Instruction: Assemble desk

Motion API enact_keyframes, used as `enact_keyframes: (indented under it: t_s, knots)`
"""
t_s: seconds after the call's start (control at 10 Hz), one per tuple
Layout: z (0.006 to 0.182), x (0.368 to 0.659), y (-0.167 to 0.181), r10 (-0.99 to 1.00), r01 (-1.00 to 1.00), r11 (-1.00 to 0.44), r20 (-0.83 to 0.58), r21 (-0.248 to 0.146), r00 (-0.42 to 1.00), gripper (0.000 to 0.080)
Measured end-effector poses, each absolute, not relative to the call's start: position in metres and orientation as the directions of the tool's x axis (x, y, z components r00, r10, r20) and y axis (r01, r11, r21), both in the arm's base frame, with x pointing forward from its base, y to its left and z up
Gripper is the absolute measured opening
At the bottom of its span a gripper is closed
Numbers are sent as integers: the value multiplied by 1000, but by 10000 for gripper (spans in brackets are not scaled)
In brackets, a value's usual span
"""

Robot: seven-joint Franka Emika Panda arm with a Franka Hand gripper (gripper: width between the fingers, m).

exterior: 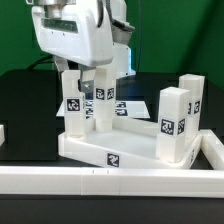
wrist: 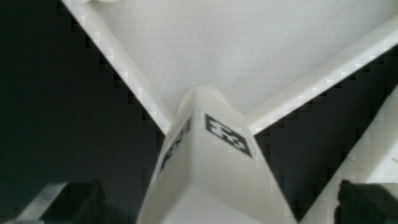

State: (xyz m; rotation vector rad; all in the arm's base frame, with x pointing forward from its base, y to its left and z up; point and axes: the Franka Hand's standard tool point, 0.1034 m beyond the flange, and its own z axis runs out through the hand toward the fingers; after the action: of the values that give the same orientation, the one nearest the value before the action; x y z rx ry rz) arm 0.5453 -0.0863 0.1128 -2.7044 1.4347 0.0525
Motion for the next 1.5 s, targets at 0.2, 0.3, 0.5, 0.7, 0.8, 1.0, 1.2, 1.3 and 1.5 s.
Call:
enact_keyframes:
  t_s: [0.2,0.3,0.5,0.7,0.8,1.0,1.2,1.3,1.5]
  knots:
    - [111,545,-87,-720,-722,-691,-53,-49,692,649]
    - [111,545,-88,-640,-642,-766,-44,-42,767,649]
    - [111,545,-90,-501,-502,-864,-37,-38,865,649]
    - [112,544,-91,-365,-366,-930,-35,-36,930,649]
    - [112,544,-92,-294,-295,-955,-32,-39,955,649]
    - [111,543,-92,-215,-216,-976,-30,-40,976,649]
    - [110,543,-93,-197,-198,-979,-26,-40,980,405]
    - [110,543,-93,-197,-198,-979,-26,-40,980,405]
    - [110,543,-93,-228,-229,-973,-27,-39,973,288]
